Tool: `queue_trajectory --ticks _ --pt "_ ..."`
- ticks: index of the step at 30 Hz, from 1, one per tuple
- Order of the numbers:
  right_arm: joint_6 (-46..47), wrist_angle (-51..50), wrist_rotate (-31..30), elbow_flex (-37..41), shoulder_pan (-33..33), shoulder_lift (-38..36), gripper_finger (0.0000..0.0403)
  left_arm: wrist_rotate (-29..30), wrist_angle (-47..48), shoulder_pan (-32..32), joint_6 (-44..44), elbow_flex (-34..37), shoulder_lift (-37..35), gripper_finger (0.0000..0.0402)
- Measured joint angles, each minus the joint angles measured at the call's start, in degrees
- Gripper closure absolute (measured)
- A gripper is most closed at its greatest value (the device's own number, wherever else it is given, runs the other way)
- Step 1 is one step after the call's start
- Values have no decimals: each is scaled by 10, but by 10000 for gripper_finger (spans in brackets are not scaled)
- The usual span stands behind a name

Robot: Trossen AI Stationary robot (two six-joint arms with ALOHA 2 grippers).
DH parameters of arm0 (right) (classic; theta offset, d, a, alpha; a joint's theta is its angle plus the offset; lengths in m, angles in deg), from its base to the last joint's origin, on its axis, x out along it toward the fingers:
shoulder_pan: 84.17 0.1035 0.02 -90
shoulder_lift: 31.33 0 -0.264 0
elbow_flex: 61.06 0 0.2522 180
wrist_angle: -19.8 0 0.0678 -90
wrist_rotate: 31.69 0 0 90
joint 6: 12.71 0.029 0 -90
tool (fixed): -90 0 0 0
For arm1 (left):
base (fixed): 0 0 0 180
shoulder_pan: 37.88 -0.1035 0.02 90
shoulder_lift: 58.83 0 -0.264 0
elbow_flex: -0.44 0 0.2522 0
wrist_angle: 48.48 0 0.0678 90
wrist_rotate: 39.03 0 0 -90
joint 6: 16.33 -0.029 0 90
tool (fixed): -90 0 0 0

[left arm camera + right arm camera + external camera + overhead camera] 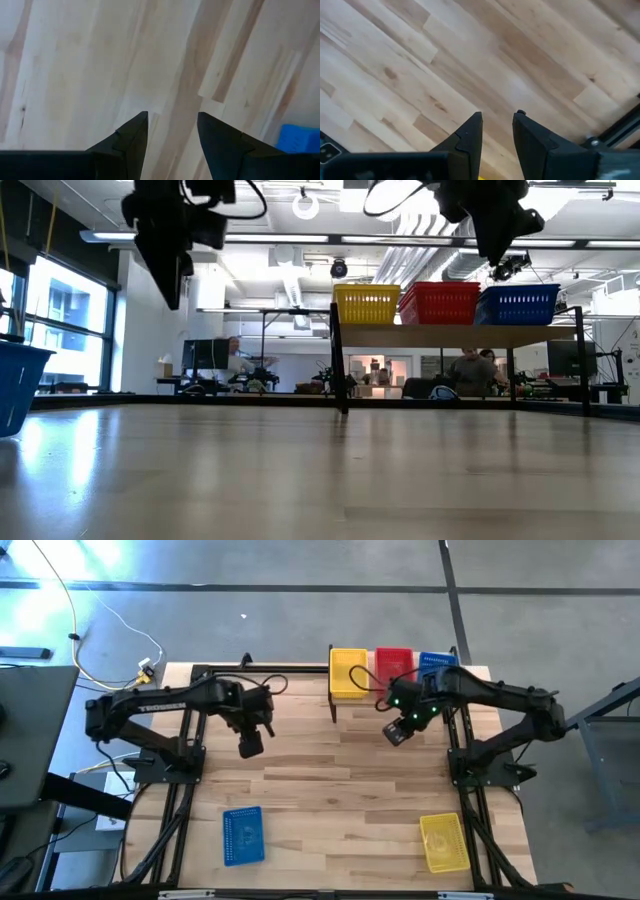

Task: Stack baskets on shelf by color
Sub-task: Stack the yellow basket on the stacked yellow baskets on the shelf

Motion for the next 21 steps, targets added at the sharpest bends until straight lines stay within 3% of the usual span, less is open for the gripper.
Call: queue_trajectory --ticks 21 --pt "411 1 -21 0 250 0 308 2 20 96 15 3 -121 241"
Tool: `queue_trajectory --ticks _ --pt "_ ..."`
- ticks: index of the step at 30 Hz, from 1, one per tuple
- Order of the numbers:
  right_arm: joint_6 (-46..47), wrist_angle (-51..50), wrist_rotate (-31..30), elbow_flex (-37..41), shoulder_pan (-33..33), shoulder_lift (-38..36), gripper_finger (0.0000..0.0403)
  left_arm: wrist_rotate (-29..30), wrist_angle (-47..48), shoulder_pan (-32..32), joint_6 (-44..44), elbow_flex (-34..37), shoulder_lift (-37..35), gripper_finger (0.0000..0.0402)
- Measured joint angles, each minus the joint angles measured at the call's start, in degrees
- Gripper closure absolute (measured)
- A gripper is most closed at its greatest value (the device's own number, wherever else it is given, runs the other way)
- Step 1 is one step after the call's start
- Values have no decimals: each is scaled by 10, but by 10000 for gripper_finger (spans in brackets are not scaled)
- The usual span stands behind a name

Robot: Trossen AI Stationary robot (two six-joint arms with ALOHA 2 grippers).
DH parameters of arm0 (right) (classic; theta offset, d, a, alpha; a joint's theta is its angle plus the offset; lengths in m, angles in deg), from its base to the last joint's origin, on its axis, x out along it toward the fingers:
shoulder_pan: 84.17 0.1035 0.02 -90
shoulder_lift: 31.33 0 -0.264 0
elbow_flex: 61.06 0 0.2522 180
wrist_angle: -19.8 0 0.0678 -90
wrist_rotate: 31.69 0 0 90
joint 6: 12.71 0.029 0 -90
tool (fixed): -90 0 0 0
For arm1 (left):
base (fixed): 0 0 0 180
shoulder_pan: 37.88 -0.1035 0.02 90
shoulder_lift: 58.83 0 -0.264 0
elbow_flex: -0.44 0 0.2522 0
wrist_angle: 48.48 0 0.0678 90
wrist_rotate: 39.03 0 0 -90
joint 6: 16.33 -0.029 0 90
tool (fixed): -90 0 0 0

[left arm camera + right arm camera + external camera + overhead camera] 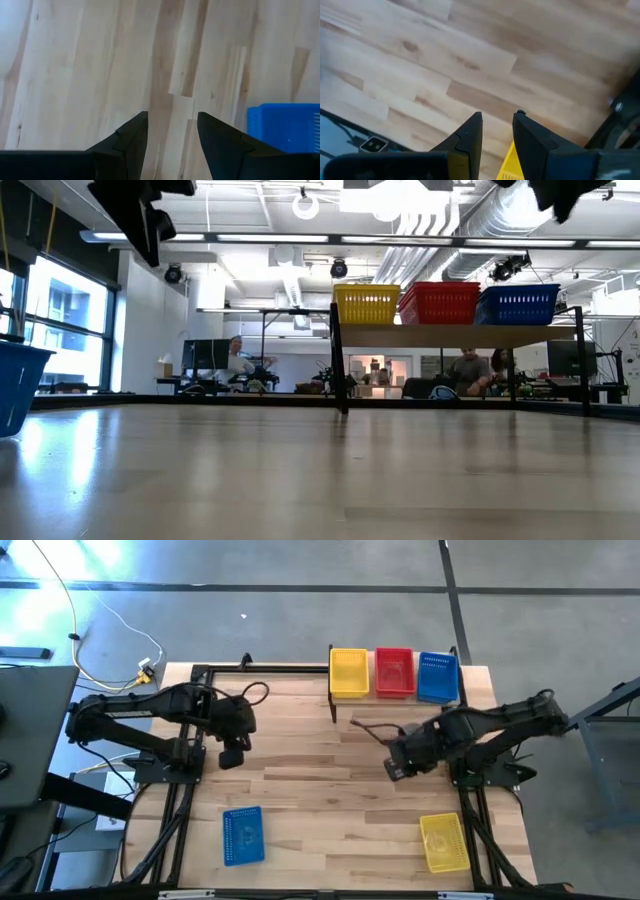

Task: Stack baskets on shelf by color
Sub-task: Stack the yellow basket on the stacked yellow baskets on the shelf

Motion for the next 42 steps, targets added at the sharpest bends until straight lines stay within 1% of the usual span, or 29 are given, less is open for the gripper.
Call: queue_trajectory --ticks 5,17,21,23,27,33,39,42 --pt "86 0 0 0 57 1 308 0 1 28 7 0 -7 241" --pt "252 4 -2 0 171 2 308 0 2 99 26 0 -8 241" --pt "316 6 -37 0 216 10 308 0 1 131 55 2 -12 241" --pt "342 7 -44 0 238 21 308 1 0 148 73 13 -20 241" --pt "384 19 -34 0 275 46 308 13 2 182 117 44 -38 241" --pt "437 40 -22 0 313 73 308 36 1 226 182 77 -58 241" --pt "486 42 -17 0 347 102 308 50 -6 261 226 79 -60 241" --pt "497 42 -3 0 362 120 308 61 -17 277 239 79 -60 241"
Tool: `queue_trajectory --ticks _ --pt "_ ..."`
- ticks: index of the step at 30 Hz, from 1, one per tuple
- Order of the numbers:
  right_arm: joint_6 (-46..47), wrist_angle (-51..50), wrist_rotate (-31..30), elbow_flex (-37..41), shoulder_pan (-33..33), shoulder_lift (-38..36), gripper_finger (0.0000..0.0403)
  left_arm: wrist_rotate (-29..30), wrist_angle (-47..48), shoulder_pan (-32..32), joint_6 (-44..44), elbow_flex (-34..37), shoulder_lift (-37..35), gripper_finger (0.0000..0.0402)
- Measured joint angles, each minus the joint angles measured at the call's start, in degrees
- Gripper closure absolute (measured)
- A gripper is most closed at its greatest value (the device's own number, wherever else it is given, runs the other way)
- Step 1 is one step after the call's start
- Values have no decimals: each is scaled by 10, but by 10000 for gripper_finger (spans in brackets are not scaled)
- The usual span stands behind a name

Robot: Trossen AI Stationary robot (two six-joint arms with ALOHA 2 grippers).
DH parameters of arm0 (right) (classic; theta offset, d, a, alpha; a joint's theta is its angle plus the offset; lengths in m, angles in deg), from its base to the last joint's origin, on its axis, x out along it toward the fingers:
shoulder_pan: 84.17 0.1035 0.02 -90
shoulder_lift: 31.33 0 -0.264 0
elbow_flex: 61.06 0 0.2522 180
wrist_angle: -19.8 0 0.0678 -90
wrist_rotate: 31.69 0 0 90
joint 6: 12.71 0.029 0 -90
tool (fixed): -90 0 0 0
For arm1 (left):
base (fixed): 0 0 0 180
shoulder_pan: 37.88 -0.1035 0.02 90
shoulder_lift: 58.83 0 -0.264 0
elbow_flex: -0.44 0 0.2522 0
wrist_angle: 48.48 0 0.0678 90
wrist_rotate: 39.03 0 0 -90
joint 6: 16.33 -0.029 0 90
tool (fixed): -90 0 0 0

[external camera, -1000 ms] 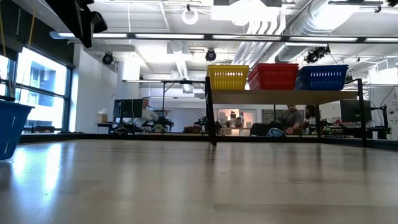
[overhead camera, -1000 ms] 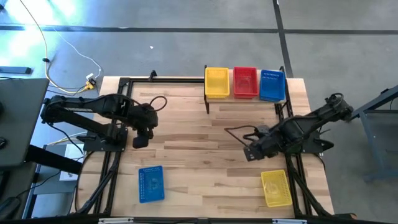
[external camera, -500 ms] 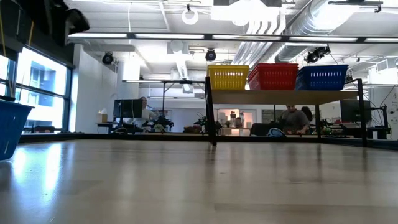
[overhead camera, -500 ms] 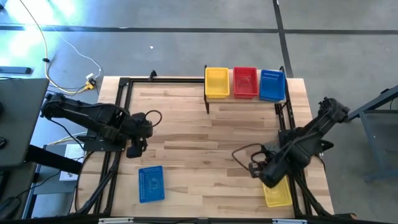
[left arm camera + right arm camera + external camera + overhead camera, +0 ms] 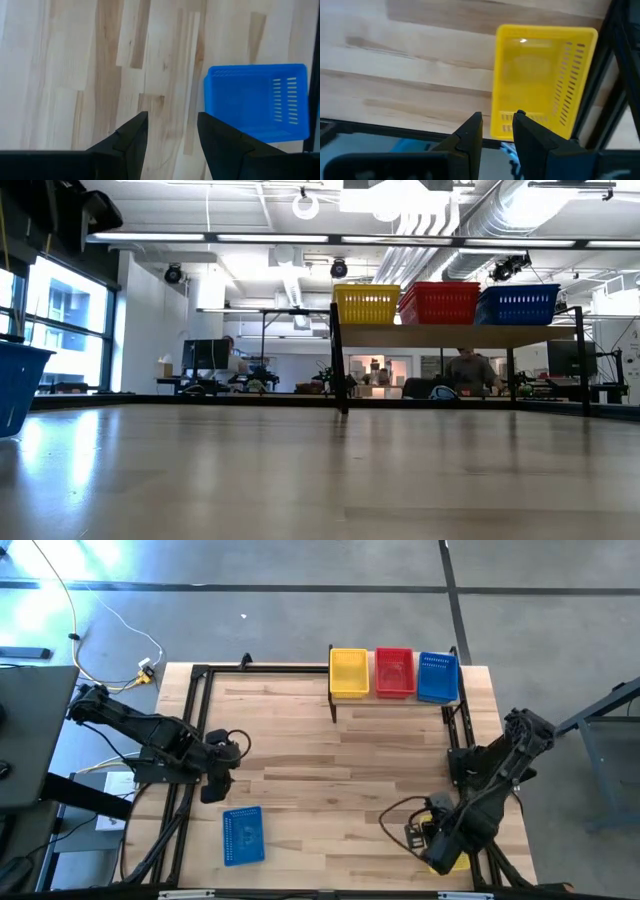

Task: Stack baskets on shelf by color
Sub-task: Stack the yellow basket on the stacked yellow baskets on the shelf

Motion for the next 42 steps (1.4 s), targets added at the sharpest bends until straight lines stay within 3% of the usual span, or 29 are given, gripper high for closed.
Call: queue_trajectory --ticks 14,21,26,36,42 --pt "11 -24 87 0 44 83 308 2 -19 29 17 0 0 241" --pt "10 -14 96 0 57 104 308 1 -21 29 17 0 0 241" --pt "-83 55 93 0 68 104 308 1 -21 29 17 0 0 241" --pt "-439 123 81 0 101 104 308 1 -21 29 16 0 0 241" --pt "-521 122 83 0 118 104 308 1 -21 29 16 0 0 241"
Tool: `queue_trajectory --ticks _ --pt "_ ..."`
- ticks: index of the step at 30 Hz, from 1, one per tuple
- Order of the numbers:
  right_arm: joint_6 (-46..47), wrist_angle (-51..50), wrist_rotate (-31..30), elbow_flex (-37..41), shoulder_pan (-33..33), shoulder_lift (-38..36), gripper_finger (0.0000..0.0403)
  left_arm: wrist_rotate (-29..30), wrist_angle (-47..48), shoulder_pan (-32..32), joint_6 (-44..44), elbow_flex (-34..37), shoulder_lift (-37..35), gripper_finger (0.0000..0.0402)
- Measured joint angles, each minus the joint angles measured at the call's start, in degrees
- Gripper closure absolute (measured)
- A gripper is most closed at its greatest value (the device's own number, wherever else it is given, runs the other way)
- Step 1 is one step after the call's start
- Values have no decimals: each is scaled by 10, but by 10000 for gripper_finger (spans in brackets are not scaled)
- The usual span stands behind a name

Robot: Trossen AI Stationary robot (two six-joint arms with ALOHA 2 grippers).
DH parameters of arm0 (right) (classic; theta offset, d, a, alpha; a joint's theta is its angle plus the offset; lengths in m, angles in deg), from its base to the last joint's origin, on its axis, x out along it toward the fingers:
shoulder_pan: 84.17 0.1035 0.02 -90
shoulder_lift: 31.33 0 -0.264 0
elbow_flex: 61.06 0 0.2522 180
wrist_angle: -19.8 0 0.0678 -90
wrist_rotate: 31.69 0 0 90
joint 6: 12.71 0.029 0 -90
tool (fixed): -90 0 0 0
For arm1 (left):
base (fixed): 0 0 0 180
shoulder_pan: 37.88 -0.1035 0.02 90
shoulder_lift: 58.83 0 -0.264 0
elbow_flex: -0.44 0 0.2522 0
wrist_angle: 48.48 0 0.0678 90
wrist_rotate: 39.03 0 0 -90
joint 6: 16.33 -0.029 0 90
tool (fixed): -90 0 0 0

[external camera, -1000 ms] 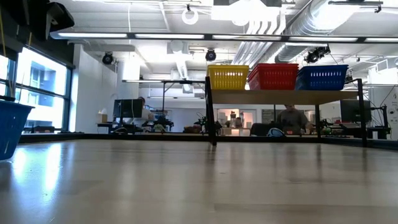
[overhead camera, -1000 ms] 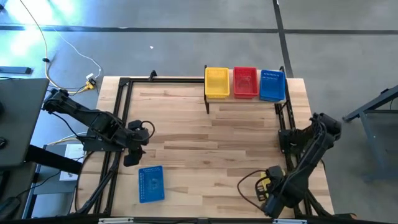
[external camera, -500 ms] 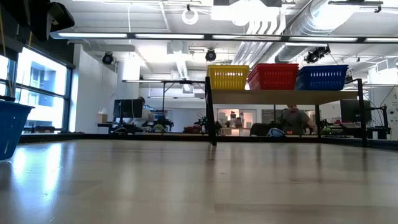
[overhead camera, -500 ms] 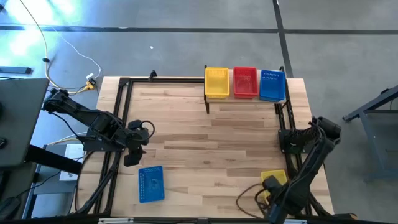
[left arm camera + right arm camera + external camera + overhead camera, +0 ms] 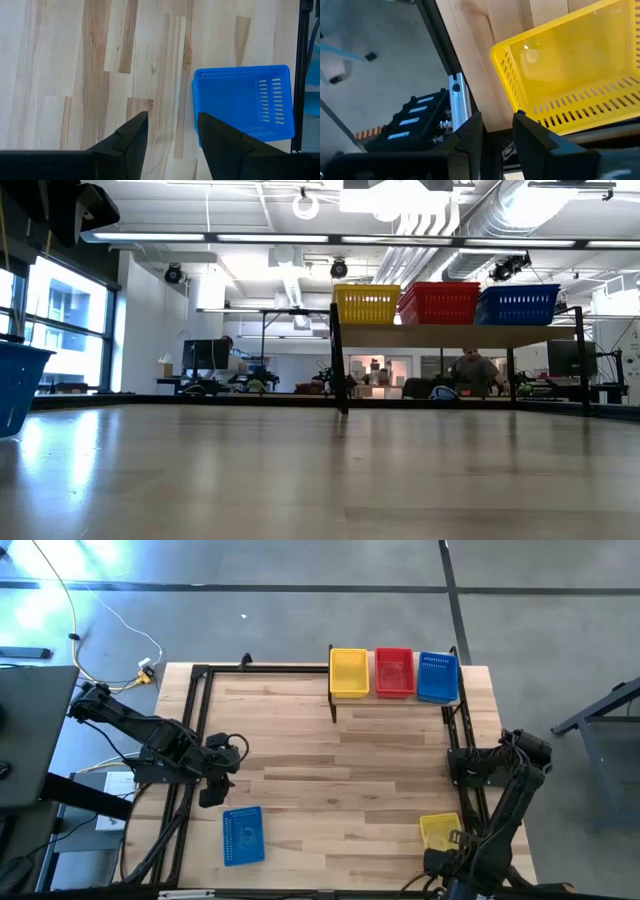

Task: Stack baskets on shelf by color
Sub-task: Stack the yellow basket on the stacked yellow baskets on the shelf

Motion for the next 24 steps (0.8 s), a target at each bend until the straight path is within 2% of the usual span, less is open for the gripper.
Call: queue_trajectory --ticks 6,12,18,24 --pt "-59 -8 -3 0 3 2 308 0 0 0 0 0 0 241" --pt "-122 -17 -28 0 3 36 308 17 0 0 16 0 0 241" --pt "-132 -11 -1 0 5 55 308 18 -1 0 40 0 0 241" --pt "-139 0 -12 0 22 57 308 27 -1 0 60 0 0 241"
